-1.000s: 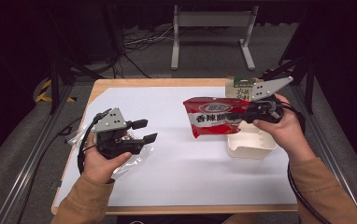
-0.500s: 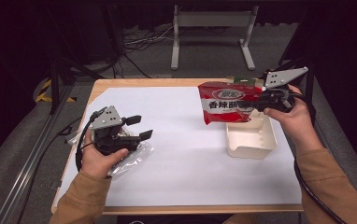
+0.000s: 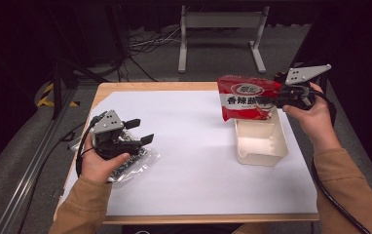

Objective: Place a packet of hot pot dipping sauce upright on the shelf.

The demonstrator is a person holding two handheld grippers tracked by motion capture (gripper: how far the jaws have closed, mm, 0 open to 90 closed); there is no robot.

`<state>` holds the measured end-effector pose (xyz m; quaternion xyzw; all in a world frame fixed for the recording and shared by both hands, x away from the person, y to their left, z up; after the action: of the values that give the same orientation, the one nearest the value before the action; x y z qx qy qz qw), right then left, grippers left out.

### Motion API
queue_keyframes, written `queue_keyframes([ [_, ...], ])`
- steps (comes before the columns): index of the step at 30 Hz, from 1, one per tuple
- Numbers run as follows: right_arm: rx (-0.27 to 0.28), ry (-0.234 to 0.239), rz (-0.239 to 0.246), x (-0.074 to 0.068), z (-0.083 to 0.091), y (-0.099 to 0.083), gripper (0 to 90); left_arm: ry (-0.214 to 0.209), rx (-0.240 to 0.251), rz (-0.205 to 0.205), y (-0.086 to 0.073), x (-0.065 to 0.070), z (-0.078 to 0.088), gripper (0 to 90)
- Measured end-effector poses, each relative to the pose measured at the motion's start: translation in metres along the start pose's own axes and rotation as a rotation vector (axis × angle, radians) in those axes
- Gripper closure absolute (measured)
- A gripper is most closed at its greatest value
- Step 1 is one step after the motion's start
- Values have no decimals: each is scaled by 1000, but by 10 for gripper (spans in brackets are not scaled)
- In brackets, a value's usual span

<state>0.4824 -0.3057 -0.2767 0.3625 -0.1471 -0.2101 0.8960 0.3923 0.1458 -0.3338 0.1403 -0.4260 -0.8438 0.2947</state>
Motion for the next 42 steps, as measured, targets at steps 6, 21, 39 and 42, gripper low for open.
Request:
queue_keyframes([
  [6,3,-13,-26,10,1,-7,893,25,10,0,-3,-4,-1,286],
  [21,-11,-56,-112,39,-5,-35,893,39,37,42,-9,-12,-1,263],
  [39,-4,-40,-168,55,-25,-59,893,45,25,37,-12,-16,-2,268],
  [42,4,-36,-174,56,-25,-62,893,40,28,44,-12,-18,-2,270],
])
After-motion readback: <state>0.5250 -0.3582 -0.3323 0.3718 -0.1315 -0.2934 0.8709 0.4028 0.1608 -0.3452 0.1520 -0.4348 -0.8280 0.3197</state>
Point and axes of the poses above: each handheld gripper's, and its own axes: z roughly backward along the jaws, y roughly out of its top, x roughly to its right, the point moved 4 cm from there along -z, roughly forward along the jaws, and after that the axes turned 12 degrees about -x, right-handed, at the moved point
